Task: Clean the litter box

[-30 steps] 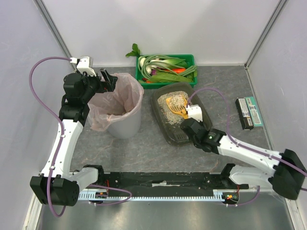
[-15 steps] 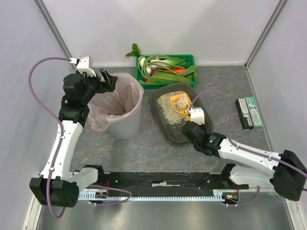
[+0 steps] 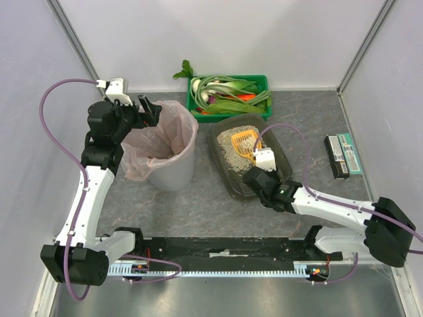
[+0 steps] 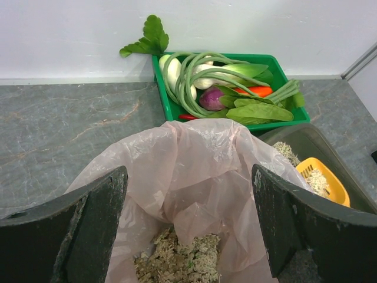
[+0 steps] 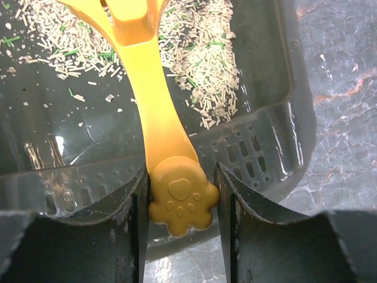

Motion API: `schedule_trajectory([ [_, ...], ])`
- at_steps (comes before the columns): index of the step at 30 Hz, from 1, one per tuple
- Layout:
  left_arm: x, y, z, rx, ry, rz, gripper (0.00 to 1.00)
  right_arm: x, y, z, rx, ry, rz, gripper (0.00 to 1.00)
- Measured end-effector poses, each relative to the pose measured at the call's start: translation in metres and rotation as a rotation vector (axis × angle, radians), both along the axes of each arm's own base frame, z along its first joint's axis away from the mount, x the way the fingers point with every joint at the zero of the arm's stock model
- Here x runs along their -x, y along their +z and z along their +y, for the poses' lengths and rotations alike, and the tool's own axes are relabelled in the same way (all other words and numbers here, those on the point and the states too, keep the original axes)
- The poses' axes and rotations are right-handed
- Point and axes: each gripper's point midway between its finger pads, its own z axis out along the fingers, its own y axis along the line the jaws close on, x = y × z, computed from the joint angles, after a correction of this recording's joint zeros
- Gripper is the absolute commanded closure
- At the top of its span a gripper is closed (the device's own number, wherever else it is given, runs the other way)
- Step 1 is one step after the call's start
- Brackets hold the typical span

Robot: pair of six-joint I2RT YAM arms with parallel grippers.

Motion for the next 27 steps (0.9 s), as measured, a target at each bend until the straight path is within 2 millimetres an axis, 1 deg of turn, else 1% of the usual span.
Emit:
schedule_trajectory([
  [2, 0.0, 0.0, 0.0, 0.0, 0.001, 0.0, 0.09, -0.003, -0.007, 0.002, 0.032, 0.001, 0.014, 1.0],
  [5, 0.0, -0.001, 0.001, -0.001, 0.005, 0.004, 0.09, -0.013, -0.006, 0.007, 0.067, -0.021, -0.009, 1.0],
  [9, 0.0, -0.001, 0.0, -0.001, 0.003, 0.004, 0.09, -0.016, -0.007, 0.016, 0.048, 0.011, -0.006, 1.0],
  [12, 0.0, -0.001, 0.0, -0.001, 0.003, 0.005, 0.09, -0.018, -0.008, 0.012, 0.077, 0.0, -0.006, 1.0],
  [16, 0.0, -0.001, -0.001, -0.001, 0.002, 0.005, 0.09, -0.02, -0.012, 0.016, 0.068, 0.05, 0.032, 1.0],
  [19, 0.0, -0.001, -0.001, -0.001, 0.001, 0.004, 0.09, -0.019, -0.01, 0.01, 0.11, 0.054, 0.049, 1.0],
  [22, 0.0, -0.001, -0.001, -0.002, 0.002, 0.005, 0.09, -0.017, -0.012, 0.014, 0.088, 0.093, 0.085, 1.0],
  [27, 0.0, -0.002, 0.0, -0.003, 0.007, 0.007, 0.09, -0.016, -0.009, 0.007, 0.11, 0.096, 0.11, 1.0],
])
